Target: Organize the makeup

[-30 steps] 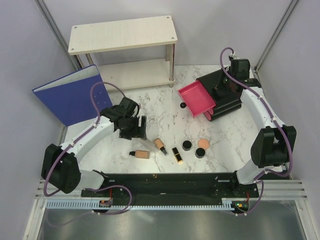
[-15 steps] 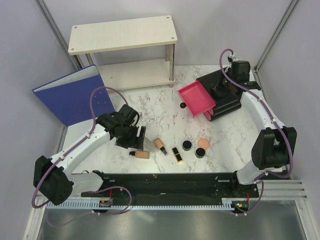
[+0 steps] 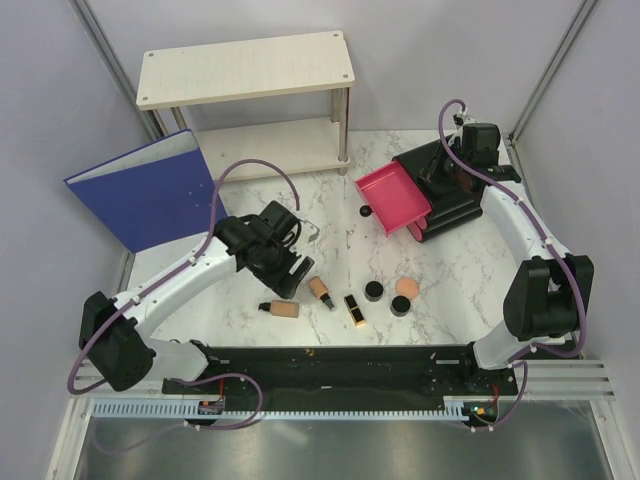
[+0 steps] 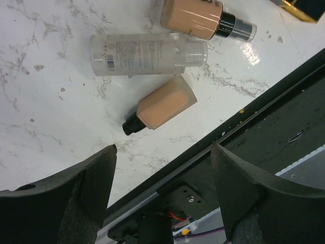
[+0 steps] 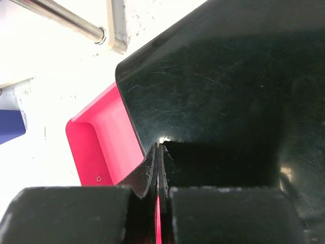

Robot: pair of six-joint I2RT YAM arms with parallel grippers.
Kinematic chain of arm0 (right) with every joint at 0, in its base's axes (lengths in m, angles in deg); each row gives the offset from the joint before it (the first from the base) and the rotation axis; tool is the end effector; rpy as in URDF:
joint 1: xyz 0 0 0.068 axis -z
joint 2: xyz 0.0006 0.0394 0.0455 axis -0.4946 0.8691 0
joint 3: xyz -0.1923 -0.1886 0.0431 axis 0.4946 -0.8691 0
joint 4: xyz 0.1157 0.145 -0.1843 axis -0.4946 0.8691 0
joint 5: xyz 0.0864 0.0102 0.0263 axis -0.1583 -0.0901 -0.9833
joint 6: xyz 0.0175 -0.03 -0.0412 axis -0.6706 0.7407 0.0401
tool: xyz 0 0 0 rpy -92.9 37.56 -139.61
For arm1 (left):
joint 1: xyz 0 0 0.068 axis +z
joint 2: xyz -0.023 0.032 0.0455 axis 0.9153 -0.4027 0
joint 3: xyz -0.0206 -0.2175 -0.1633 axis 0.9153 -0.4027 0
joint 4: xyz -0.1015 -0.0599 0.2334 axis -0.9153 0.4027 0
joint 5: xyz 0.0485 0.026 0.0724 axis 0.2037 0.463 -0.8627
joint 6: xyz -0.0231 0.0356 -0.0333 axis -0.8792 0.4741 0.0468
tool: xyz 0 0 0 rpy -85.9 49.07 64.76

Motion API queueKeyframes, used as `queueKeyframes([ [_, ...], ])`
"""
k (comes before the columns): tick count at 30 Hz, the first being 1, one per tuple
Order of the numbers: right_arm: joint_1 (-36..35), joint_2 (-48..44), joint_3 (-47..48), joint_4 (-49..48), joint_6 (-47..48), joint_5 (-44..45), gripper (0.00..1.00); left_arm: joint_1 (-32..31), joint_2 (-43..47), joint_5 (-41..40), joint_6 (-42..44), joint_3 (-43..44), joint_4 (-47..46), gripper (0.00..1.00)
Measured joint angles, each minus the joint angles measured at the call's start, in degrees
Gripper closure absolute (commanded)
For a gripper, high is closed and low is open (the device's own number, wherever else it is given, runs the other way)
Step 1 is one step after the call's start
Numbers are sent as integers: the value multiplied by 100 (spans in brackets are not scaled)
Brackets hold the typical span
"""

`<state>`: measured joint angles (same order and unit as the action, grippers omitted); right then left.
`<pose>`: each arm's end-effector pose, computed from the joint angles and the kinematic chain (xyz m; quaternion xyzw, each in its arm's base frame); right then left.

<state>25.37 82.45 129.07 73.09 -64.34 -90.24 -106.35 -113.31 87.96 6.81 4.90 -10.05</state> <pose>0.3660 0.0355 0.3106 0.0886 0.8861 0.1998 0.4088 0.1861 -0.1592 0.2841 0.3111 0.9306 -0.0974 0.1666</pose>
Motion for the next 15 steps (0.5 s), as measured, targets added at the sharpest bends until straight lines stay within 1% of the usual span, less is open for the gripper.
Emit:
queueKeyframes([
  [1, 0, 0, -7, -11, 0, -37, 100, -70, -90, 35, 310, -55, -28, 19],
  [5, 0, 2, -13, -20, 0, -105, 100, -114, -205, 157, 994, -446, -192, 19],
  [9, 0, 2, -15, -17, 0, -166, 100, -122, -356, 299, 1397, -691, -254, 19],
  [15, 0, 2, -28, -26, 0, -203, 100, -140, -654, 474, 1652, -754, -544, 19],
])
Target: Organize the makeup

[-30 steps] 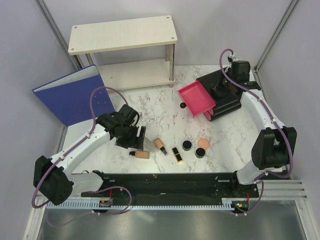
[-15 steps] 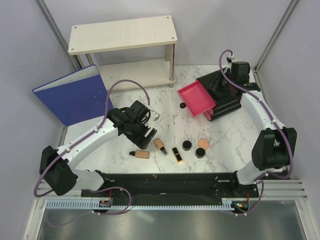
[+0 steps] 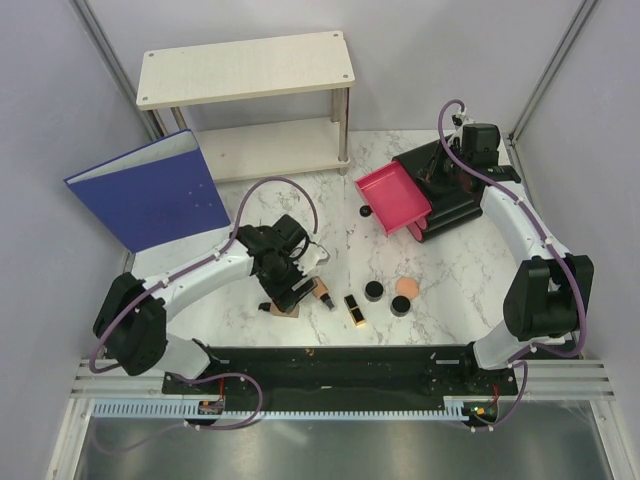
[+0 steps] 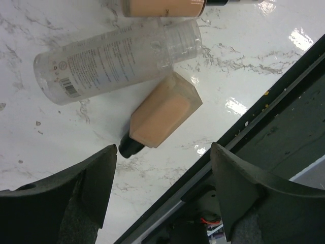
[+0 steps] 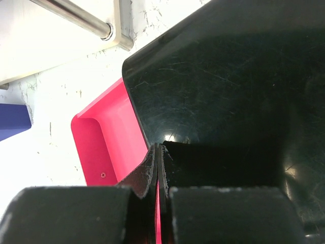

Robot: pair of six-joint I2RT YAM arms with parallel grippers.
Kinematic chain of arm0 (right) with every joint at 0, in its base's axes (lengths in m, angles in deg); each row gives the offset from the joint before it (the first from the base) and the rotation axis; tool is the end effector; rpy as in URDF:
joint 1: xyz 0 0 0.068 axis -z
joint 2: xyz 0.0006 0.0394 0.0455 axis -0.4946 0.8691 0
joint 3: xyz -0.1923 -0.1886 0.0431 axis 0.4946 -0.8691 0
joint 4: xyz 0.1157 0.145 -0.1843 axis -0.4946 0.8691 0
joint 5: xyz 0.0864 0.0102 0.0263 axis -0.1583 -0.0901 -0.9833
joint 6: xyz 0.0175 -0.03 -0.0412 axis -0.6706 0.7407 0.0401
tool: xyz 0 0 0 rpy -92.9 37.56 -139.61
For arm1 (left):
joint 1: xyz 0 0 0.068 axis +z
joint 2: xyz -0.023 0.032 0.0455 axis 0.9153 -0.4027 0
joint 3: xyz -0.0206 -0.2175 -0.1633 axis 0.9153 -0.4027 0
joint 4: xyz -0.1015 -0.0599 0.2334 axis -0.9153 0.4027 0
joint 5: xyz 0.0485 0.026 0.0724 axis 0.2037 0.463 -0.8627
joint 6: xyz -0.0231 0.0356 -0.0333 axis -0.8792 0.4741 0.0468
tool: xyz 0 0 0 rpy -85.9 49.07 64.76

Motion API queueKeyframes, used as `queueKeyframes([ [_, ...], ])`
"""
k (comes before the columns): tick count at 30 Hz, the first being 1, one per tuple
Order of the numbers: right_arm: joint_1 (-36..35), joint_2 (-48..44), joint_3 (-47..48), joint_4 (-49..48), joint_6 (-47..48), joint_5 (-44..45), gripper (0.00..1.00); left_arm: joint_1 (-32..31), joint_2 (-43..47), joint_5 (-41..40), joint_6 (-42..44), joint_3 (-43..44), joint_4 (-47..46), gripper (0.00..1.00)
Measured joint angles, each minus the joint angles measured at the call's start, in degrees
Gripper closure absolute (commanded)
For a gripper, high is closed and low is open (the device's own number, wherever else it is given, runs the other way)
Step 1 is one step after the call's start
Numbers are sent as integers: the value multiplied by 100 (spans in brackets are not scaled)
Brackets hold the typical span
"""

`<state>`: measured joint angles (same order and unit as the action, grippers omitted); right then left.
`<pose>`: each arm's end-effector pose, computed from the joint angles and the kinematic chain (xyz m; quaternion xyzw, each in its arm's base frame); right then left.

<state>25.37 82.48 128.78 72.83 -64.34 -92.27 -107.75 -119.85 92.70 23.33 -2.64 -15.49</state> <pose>0.3658 0.0367 0.3093 0.0806 0.8856 0.2148 0.4038 0.1879 -0.1727 0.2237 0.4590 0.8781 -0.0961 0.0953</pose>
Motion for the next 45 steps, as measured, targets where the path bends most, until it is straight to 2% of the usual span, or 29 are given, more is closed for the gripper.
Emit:
queueKeyframes([
  [11, 0, 0, -22, -20, -2, -33, 100, -103, -619, -22, 61, -192, -450, 24],
  [16, 0, 0, -22, -22, -2, -42, 100, -129, -975, -63, 59, -192, -560, 33],
  [19, 0, 0, -22, -22, -2, -42, 100, -166, -1113, -57, 52, -197, -570, 65],
  [20, 0, 0, -22, -22, -2, -42, 100, -175, -1123, -59, 48, -205, -601, 79],
  [25, 0, 0, -22, -24, 0, -44, 100, -188, -1099, -44, 37, -214, -597, 98],
  [30, 0, 7, -20, -24, 0, -46, 100, -197, -1095, -114, 17, -212, -577, 98],
  [36, 0, 61, 20, -15, -2, -70, 100, -212, -1051, -208, -186, 63, 11, 98],
  [45, 0, 229, 210, -15, -9, -186, 100, -267, -957, -291, -592, 1294, 942, 98],
])
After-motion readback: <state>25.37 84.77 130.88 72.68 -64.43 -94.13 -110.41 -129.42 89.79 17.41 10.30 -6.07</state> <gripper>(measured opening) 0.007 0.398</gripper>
